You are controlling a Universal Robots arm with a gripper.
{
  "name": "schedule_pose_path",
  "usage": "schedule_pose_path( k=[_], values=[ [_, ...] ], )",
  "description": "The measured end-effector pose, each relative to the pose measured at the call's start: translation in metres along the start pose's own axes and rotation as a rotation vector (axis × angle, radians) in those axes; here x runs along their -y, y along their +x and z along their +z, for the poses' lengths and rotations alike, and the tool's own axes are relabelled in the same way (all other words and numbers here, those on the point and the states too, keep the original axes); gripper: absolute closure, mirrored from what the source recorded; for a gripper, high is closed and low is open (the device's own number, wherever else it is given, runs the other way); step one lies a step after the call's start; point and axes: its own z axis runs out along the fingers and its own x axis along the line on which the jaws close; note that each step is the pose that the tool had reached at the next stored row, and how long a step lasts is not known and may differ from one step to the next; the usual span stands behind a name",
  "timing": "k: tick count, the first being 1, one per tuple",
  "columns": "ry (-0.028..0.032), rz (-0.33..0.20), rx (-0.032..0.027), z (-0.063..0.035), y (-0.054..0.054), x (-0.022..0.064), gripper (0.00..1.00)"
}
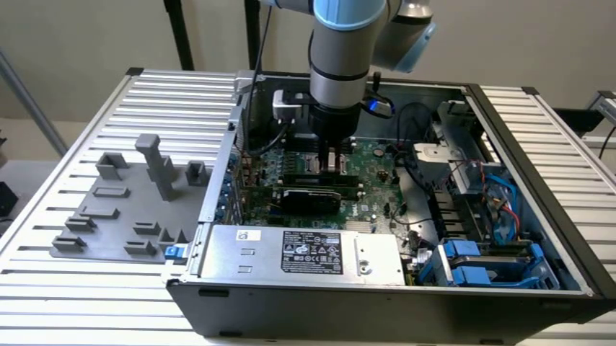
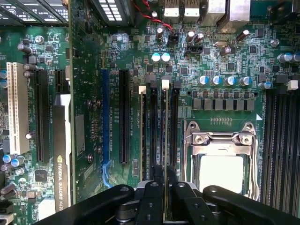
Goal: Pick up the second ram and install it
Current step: 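Insert the second ram into the second slot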
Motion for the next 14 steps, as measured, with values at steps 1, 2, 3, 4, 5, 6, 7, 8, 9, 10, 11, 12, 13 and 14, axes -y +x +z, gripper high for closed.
schedule_pose_path(
  k=[1,2,3,4,5,6,7,8,9,10,11,12,13,14],
  values=[
    [0.0,0.0,-0.0001,0.0002,0.0,0.0,0.86],
    [-0.0001,0.0,-0.0001,0.0004,0.0,0.0,0.86],
    [-0.0001,0.0,-0.0002,0.0005,0.0,0.0,0.86],
    [-0.0001,0.0,-0.0002,0.0006,0.0,0.0,0.86],
    [-0.0001,0.0,-0.0001,0.0007,0.0,0.0,0.86],
    [-0.0001,0.0,-0.0001,0.0008,-0.0001,0.0,0.86],
    [0.0,0.0,0.0,0.0009,-0.0001,0.0,0.86],
    [0.0001,0.0,0.0003,0.0011,-0.0003,0.0001,0.86],
    [0.0001,0.0,0.0003,0.0011,-0.0004,0.0,0.86],
    [0.0,0.0,0.0002,0.0011,-0.0004,0.0,0.86],
    [0.0,0.0,0.0,0.0011,-0.0004,0.0,0.86],
    [-0.0001,0.0,-0.0001,0.0011,-0.0004,0.0,0.86],
    [-0.0001,0.0,-0.0002,0.0011,-0.0004,0.0,0.86],
    [-0.0001,0.0,-0.0002,0.0013,-0.0004,0.0,0.86]
  ],
)
